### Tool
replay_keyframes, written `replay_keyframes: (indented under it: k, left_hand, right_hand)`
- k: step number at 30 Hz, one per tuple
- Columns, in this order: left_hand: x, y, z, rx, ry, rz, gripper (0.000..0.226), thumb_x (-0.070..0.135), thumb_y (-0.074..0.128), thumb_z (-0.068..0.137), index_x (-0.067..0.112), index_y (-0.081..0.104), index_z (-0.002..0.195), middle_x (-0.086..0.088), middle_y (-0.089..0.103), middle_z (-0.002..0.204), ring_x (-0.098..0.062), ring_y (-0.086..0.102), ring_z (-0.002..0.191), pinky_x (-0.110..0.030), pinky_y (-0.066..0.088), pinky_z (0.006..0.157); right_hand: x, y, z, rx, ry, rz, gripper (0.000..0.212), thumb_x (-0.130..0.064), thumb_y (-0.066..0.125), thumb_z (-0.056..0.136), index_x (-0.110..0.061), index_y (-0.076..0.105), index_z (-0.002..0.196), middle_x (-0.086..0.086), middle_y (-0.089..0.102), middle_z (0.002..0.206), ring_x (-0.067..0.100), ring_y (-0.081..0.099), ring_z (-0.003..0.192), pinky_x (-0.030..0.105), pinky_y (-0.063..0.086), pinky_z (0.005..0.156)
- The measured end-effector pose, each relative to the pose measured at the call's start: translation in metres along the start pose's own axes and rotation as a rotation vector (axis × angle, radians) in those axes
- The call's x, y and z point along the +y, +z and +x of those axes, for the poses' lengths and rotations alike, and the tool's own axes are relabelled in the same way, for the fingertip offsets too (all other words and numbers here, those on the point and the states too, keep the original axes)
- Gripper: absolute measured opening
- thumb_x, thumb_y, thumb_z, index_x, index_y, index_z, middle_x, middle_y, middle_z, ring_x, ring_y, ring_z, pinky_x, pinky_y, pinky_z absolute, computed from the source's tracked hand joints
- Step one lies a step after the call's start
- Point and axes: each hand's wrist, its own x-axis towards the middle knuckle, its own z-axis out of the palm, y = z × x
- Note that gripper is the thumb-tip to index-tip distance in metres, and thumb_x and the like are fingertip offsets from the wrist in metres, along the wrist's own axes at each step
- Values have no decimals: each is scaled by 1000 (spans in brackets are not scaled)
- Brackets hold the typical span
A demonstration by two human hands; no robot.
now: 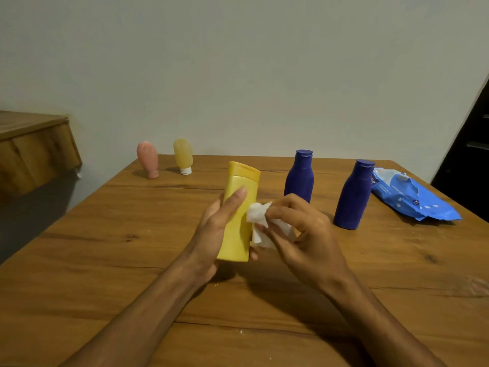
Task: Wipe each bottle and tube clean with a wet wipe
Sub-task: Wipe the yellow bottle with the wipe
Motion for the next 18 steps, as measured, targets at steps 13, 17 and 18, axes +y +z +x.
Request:
replay_keyframes:
  k: [13,17,18]
  left_hand:
    - [10,-4,31,148,193,325,47,40,68,81,21,58,122,3,72,104,-16,71,93,-36,58,77]
    - [8,-9,54,146,132,316,26,34,67,88,29,58,111,2,67,113,-17,65,103,-32,56,79]
    - [6,-10,61,140,118,314,26,33,67,88,28,58,112,1,66,114,-17,64,104,-35,57,80]
  right_hand:
    - [4,-4,6,167,229,48,16,-23,68,83,-18,70,98,-7,60,97,5,58,91,22,52,72]
    - [11,-5,11,157,386,5,16,-26,69,83,-23,69,98,-13,60,96,3,57,92,24,51,76]
    - [12,-5,13,144,415,-1,16,-27,69,83,-23,69,99,-13,60,97,3,56,93,23,51,77]
